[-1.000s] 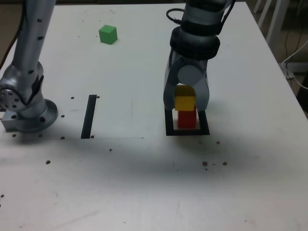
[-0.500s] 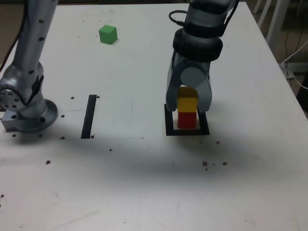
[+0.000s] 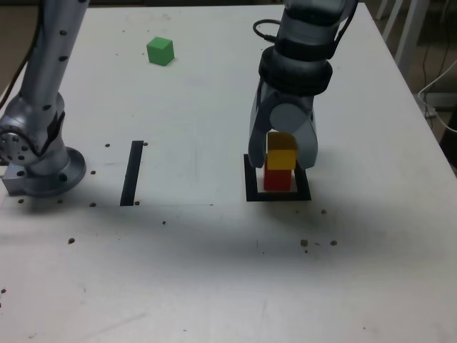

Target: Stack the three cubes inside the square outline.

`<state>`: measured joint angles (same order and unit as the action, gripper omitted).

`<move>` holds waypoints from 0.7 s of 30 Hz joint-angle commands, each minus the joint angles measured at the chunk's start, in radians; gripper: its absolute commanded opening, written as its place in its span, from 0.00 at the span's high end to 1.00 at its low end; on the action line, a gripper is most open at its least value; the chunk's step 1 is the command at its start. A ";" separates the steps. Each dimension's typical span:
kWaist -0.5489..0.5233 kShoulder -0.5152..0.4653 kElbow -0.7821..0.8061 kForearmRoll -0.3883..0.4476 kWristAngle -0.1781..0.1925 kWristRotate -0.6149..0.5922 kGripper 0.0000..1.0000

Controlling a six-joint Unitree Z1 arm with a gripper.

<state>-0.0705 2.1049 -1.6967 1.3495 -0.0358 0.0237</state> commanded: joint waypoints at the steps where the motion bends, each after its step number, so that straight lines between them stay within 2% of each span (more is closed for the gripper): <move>1: -0.002 0.003 0.004 -0.003 -0.001 0.002 0.16; 9: 0.000 -0.021 0.022 -0.002 0.004 0.000 0.13; 21: 0.065 -0.159 0.081 0.028 0.076 -0.036 0.12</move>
<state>-0.0238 1.9643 -1.6231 1.3683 0.0363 -0.0099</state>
